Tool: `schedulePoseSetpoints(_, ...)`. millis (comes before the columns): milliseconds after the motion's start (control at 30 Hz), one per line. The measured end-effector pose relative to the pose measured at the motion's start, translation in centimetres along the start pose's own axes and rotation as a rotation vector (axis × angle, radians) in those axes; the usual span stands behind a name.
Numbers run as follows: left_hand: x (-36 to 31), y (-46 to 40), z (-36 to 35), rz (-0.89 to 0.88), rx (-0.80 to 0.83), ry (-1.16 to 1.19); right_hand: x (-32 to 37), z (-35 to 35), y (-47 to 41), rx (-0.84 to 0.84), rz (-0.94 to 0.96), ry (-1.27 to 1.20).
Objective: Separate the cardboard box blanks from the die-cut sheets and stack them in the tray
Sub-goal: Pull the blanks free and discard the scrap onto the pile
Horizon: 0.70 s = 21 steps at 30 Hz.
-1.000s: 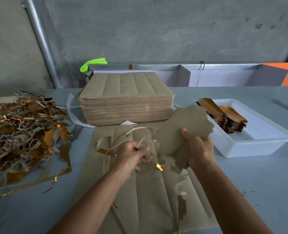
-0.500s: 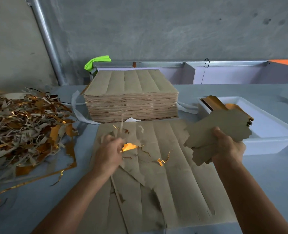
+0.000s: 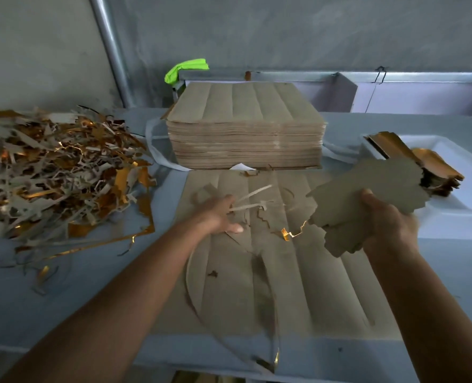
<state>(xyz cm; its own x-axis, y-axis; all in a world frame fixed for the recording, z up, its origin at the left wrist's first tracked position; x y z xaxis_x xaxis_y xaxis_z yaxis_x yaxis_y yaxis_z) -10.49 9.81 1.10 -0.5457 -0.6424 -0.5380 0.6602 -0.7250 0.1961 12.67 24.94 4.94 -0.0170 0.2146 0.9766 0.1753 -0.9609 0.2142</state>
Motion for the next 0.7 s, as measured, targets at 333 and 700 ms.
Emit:
schedulePoseSetpoints(333, 2.7, 1.1, 4.6, 0.041, -0.24, 0.036, -0.5, -0.9, -0.2, 0.033, -0.009, 0.006)
schedulePoseSetpoints(700, -3.6, 0.6, -2.3, -0.245, 0.112, -0.057, 0.4, -1.4, 0.1, 0.007, -0.052, 0.002)
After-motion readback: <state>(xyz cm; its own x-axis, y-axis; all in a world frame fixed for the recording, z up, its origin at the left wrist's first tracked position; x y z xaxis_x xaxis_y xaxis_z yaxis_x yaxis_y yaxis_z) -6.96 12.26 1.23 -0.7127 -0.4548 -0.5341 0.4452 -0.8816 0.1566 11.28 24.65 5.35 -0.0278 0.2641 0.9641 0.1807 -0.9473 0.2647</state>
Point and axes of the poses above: each hand's wrist, its own y-axis away from the middle knuckle, its own z-axis out of the back of the hand, x = y × z, the point moved 2 cm from there along -y, towards the middle knuckle, and after that the axes turned 12 degrees about y, right-handed, at the moved point
